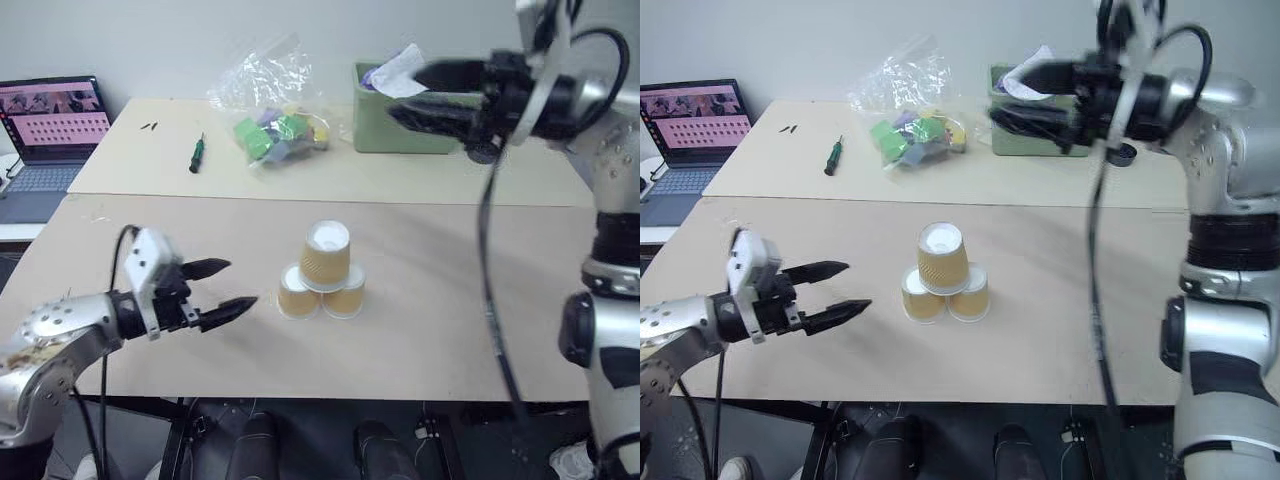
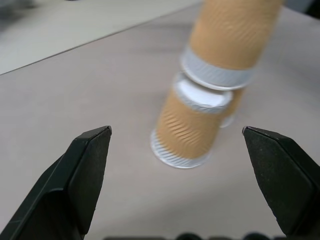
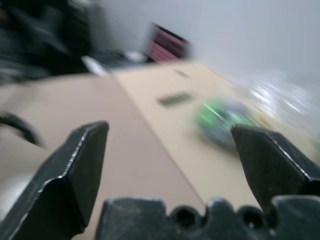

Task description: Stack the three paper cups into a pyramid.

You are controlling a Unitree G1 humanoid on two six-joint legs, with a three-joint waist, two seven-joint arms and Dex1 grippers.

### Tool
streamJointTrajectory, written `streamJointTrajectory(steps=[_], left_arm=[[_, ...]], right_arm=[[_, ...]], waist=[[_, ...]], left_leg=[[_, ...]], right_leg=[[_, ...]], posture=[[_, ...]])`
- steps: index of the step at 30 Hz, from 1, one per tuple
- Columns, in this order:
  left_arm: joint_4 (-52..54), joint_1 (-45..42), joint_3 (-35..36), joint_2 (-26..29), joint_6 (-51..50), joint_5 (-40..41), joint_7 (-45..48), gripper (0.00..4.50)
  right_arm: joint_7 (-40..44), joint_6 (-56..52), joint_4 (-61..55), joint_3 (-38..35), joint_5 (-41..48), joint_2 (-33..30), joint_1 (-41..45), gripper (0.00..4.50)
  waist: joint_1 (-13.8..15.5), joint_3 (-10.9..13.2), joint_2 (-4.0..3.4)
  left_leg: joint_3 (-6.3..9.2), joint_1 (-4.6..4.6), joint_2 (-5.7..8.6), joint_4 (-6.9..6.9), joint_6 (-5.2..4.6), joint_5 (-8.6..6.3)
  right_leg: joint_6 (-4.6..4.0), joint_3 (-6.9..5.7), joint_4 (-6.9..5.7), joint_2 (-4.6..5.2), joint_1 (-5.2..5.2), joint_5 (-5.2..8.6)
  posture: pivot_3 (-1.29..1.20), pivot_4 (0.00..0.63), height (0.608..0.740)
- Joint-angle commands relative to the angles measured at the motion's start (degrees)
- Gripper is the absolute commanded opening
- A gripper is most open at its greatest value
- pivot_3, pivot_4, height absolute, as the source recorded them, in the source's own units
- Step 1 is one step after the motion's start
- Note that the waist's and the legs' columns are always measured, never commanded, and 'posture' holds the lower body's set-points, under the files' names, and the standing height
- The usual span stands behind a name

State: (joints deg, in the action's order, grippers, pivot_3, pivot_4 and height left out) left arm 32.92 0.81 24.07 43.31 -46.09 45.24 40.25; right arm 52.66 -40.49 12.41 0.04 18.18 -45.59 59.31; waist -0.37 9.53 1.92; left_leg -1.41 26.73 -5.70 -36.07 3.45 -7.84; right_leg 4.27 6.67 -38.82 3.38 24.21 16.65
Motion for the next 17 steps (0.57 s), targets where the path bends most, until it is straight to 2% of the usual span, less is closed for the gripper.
streamJointTrajectory(steps=[1, 5, 6, 11, 14, 17], left_arm=[[2.56, 3.07, 3.96, -4.8, -0.08, 0.29, -8.51, 4.5], [-2.78, 1.98, 2.95, -12.64, 4.94, -8.79, -21.0, 4.5], [-5.64, 0.71, 2.43, -14.42, 6.64, -11.95, -24.42, 4.5], [-22.18, -8.2, 4.63, -24.32, 22.01, -25.3, -42.45, 4.5], [-30.9, -10.85, 4.84, -26.11, 29.72, -30.77, -47.87, 4.5], [-37.27, -12.78, 5.53, -26.42, 35.85, -32.79, -50.48, 4.5]], right_arm=[[-8.41, 3.02, 0.6, 0.71, -7.57, -0.98, -7.52, 4.49], [-19.0, 4.35, -0.91, 1.78, -13.69, 2.7, -17.34, 4.49], [-21.79, 5.31, -0.87, 1.57, -14.83, 4.14, -19.04, 4.49], [-35.79, 11.41, 2.1, -7.97, -12.8, 15.45, -24.14, 4.49], [-40.19, 14.81, 4.05, -10.74, -13.37, 17.86, -26.8, 4.49], [-42.56, 18.88, 5.31, -12.76, -13.13, 18.94, -29.82, 4.49]], waist=[[-0.19, 0.03, -0.04], [-0.8, 0.07, -0.23], [-0.83, 0.06, -0.23], [-0.84, 0.07, -0.18], [-0.37, 0.05, -0.14], [0.09, 0.04, -0.11]], left_leg=[[-0.02, 0.03, 0.02, -0.01, 0.0, 0.0], [-0.07, -0.05, 0.03, 0.06, 0.03, 0.04], [-0.07, -0.3, 0.03, 0.07, 0.03, 0.03], [-0.05, -0.35, 0.06, -0.06, 0.08, 0.11], [-0.04, -0.3, 0.09, -0.17, 0.07, 0.14], [-0.04, -0.25, 0.17, -0.12, 0.06, 0.13]], right_leg=[[0.01, 0.05, -0.01, 0.0, 0.05, -0.01], [0.03, 0.23, -0.2, -0.06, 0.13, -0.02], [0.02, 0.24, -0.2, -0.07, -0.09, -0.01], [0.12, 0.27, -0.23, -0.08, -0.18, -0.1], [0.2, 0.27, -0.17, -0.06, -0.26, -0.2], [0.22, 0.25, -0.13, 0.01, -0.25, -0.2]], posture=[[0.0, 0.15, 0.692], [0.0, 0.15, 0.692], [0.0, 0.15, 0.692], [0.0, 0.15, 0.692], [0.0, 0.15, 0.692], [0.0, 0.15, 0.692]])
